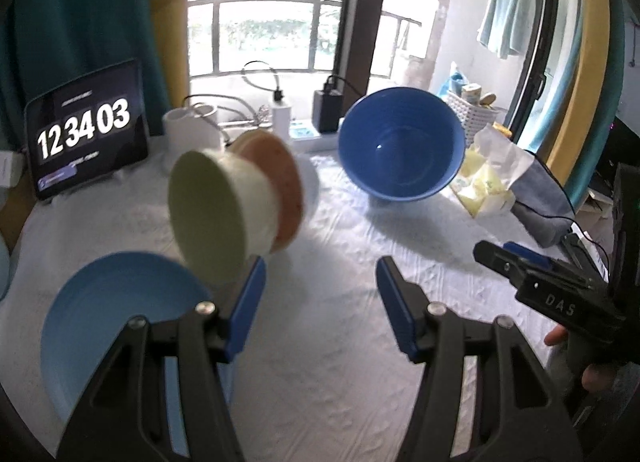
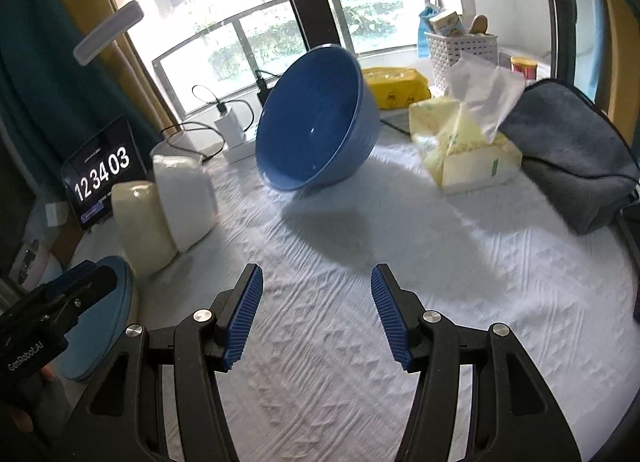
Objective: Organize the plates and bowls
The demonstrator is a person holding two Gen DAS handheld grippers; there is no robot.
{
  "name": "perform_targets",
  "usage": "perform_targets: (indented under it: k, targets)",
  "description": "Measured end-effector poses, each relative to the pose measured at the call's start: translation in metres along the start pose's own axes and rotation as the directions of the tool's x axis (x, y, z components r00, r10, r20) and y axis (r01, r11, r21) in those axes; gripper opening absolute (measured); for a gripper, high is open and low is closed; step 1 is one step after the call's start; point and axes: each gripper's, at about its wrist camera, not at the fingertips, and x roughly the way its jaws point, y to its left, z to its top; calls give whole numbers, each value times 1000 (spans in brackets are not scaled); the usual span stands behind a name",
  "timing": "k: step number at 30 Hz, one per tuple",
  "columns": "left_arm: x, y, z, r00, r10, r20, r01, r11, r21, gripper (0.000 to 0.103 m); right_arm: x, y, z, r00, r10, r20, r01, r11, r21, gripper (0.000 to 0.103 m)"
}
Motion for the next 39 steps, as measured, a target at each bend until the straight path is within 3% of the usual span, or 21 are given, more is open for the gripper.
perform_targets:
  k: [11, 14, 24, 29, 36, 37, 39]
  targets:
    - [42, -15, 44, 995, -70, 66, 66, 996, 57, 59, 20, -9, 47, 998, -9, 68, 12, 999, -42, 59]
    - [56, -20, 55, 987, -116, 115, 107, 991, 80, 59, 28, -10, 62, 995, -28, 95, 33, 998, -44, 60]
    - [98, -34, 60, 993, -87, 82, 81, 994, 72, 59, 66, -11, 98, 990, -72, 121, 77, 996, -40, 59]
    - [106, -36, 63, 996, -60, 71, 56, 997, 56, 59, 90, -15, 106, 991, -94, 98, 97, 995, -18, 59]
    - [111, -45, 61, 996, -32, 88, 23, 994, 104, 59, 121, -38, 107, 993, -111, 26, 110, 992, 54, 59]
    - [111, -46, 61, 995, -31, 90, 21, 994, 107, 59, 125, -40, 106, 995, -103, 16, 102, 993, 54, 54]
    - [113, -48, 62, 995, -28, 91, 18, 994, 106, 59, 133, -41, 105, 994, -106, -20, 107, 993, 44, 33]
